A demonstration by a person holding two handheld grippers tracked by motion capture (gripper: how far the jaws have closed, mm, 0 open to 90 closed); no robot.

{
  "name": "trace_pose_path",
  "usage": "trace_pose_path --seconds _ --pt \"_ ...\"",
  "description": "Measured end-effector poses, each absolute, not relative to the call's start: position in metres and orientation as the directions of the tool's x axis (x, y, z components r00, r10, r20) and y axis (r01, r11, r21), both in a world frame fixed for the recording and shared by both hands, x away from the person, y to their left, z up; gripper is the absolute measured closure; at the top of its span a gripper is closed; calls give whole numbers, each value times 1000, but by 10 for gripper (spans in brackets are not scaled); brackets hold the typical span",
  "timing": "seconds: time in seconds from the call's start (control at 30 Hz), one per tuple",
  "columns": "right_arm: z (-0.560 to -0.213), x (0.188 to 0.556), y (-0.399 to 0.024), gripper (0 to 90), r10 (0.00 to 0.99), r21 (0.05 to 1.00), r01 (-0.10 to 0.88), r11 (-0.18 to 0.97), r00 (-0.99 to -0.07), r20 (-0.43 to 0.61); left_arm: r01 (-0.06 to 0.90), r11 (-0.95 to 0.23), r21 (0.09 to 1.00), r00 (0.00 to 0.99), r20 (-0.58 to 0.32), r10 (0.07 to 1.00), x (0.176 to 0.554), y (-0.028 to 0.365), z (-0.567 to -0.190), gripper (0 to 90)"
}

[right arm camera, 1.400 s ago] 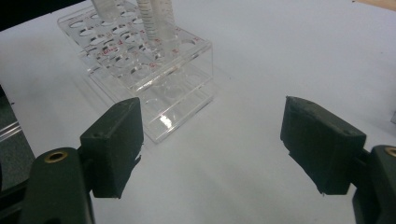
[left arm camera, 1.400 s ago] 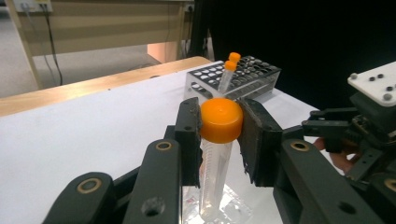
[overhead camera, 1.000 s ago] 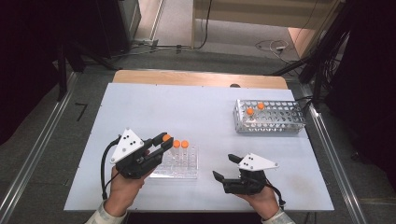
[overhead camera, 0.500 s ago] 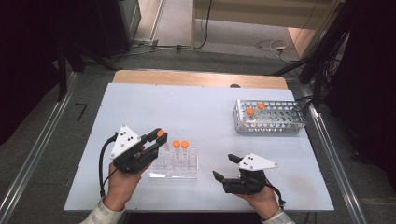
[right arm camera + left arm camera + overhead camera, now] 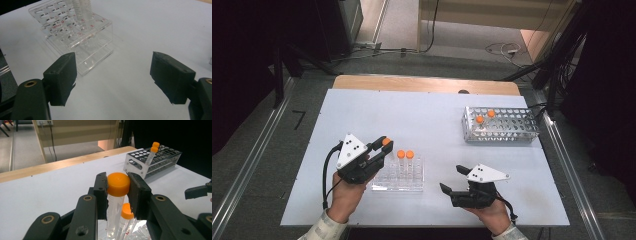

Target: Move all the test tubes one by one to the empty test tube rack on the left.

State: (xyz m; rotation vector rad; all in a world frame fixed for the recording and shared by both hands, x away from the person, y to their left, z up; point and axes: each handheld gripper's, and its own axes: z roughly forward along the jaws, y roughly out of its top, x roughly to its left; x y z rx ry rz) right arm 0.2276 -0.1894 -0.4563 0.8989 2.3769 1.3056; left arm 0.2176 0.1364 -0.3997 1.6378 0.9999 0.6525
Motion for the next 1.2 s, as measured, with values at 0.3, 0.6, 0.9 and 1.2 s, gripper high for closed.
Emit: trace_pose_path --seconds 0.3,0.6,0.9,1.2 --pt "-457 228 -189 203 639 832 384 399 -767 48 283 -117 952 501 -43 865 219 132 -405 698" --pt "-457 228 -189 204 639 832 385 400 -767 47 286 -140 948 497 -22 868 219 128 -411 697" --pt "-458 228 -188 204 638 828 387 406 -769 47 296 -154 943 496 -14 868 220 126 -416 696" --pt "-459 228 -188 204 635 826 384 411 -771 42 308 -150 939 493 -23 870 221 126 -420 695"
